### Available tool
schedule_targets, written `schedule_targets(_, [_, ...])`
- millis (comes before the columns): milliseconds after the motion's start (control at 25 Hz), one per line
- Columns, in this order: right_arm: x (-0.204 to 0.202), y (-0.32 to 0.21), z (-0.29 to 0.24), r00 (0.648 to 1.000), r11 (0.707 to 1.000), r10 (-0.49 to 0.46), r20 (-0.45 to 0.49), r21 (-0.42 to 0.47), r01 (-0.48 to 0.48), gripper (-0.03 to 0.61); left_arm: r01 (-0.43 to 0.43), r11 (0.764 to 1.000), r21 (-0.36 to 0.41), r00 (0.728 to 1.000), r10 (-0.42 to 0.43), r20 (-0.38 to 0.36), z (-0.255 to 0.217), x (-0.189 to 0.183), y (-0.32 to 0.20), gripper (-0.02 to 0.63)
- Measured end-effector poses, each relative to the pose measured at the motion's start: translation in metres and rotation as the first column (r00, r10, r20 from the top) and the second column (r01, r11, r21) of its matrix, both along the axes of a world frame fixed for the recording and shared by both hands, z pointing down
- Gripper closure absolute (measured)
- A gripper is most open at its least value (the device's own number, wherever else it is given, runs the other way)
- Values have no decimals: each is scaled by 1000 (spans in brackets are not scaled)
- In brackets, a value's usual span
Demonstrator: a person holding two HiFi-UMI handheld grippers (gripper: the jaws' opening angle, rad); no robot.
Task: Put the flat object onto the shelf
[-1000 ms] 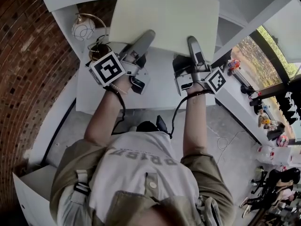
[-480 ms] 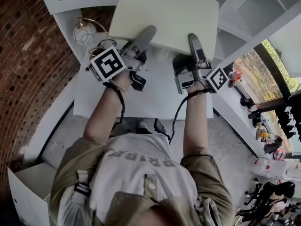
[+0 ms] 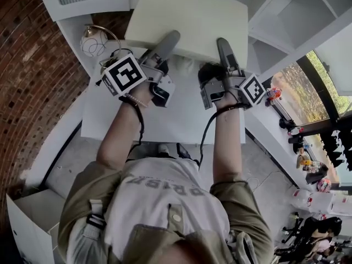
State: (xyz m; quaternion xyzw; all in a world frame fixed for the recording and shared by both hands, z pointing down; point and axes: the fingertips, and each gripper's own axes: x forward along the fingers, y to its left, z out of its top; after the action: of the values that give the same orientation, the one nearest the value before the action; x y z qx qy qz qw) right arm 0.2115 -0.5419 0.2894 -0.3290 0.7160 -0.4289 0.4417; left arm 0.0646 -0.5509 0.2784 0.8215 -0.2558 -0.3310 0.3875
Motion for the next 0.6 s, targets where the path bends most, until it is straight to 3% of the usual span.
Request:
schedule_targets(280, [7,-4,-4,999,999,40,33,-27,-39,261,-13,999,44,1000,12,18,1,5,5,229])
schedule_targets(600, [11,-14,-11,997,997,63,48,-47,-61,261,-43,997,65,993,35,114,21,22,20,255])
